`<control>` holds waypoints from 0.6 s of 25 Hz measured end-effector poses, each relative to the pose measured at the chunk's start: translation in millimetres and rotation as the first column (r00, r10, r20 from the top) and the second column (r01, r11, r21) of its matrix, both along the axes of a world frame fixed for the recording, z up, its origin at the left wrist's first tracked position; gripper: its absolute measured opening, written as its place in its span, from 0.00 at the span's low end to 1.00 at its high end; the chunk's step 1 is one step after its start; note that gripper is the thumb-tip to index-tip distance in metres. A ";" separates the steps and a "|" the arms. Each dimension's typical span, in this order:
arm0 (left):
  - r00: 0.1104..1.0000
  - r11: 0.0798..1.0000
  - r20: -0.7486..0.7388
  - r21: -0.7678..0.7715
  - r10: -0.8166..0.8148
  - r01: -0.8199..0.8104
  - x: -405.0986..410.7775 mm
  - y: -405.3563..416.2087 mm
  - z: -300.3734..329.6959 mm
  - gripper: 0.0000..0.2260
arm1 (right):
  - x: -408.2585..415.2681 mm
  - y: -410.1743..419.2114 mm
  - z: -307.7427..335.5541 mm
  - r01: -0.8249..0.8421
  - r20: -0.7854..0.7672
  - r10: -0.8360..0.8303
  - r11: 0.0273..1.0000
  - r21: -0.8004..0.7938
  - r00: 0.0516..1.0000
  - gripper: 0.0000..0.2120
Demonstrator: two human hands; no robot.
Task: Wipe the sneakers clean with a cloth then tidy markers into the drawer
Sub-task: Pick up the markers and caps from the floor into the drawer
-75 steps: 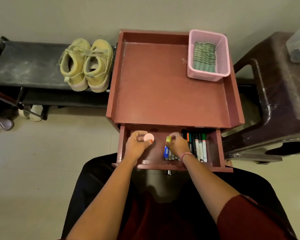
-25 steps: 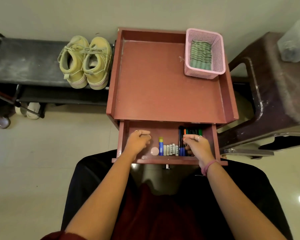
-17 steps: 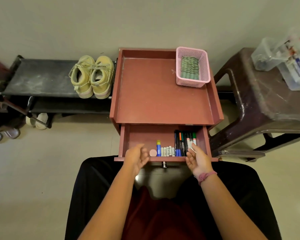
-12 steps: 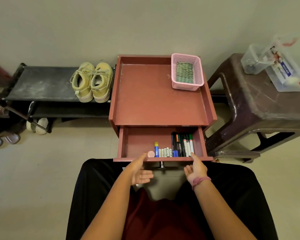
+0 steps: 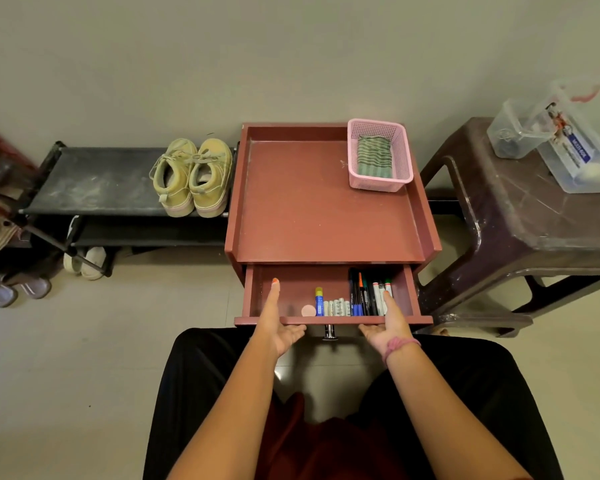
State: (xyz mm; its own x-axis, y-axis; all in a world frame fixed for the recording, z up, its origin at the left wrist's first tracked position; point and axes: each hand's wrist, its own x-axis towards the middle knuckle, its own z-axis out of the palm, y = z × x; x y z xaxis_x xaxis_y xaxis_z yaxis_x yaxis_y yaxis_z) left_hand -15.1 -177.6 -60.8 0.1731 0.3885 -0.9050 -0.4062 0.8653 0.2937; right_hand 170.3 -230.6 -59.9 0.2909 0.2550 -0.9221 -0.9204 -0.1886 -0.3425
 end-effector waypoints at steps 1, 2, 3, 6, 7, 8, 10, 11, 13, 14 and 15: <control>1.000 1.000 0.005 0.016 0.015 -0.015 2.3 4.9 0.6 0.44 | 1.1 6.2 -0.4 -0.003 0.010 0.003 1.000 0.010 1.000 0.34; 1.000 0.999 0.002 0.030 0.024 -0.024 5.3 10.3 1.3 0.44 | 2.3 14.1 -1.6 -0.005 0.019 0.005 1.000 0.022 1.000 0.34; 0.999 0.999 -0.008 0.037 0.031 -0.031 8.9 16.3 1.5 0.43 | 3.5 21.6 -2.4 -0.012 0.028 0.011 0.999 0.031 1.000 0.34; 0.997 0.997 -0.057 0.054 0.057 -0.054 20.4 38.8 4.0 0.39 | 5.8 45.0 -4.3 -0.052 0.043 0.050 0.997 0.055 0.998 0.33; 0.995 0.996 -0.067 0.070 0.067 -0.063 24.2 46.3 5.2 0.37 | 6.5 52.8 -4.5 -0.062 0.045 0.059 0.996 0.060 0.997 0.35; 0.995 0.994 -0.069 0.088 0.075 -0.069 27.7 53.1 6.2 0.34 | 7.6 60.0 -4.4 -0.072 0.048 0.069 0.996 0.060 0.996 0.38; 0.993 0.989 -0.055 0.116 0.102 -0.096 35.1 66.5 3.5 0.25 | 11.5 74.3 -4.6 -0.102 0.051 0.100 0.994 0.039 0.994 0.46; 0.992 0.987 -0.059 0.123 0.115 -0.107 36.2 70.7 1.5 0.23 | 12.1 79.2 -3.6 -0.121 0.056 0.119 0.992 0.029 0.991 0.49; 0.992 0.991 -0.082 0.100 0.095 -0.087 41.1 83.5 -4.1 0.25 | 17.4 93.5 -6.1 -0.160 0.069 0.160 0.987 -0.004 0.985 0.48; 0.991 0.994 -0.108 0.077 0.080 -0.072 40.7 87.7 -7.1 0.28 | 18.5 97.5 -6.4 -0.189 0.077 0.190 0.982 -0.021 0.979 0.44; 0.988 0.996 -0.133 0.060 0.072 -0.064 41.3 92.9 -11.3 0.29 | 21.1 101.8 -7.5 -0.211 0.088 0.213 0.977 -0.032 0.973 0.39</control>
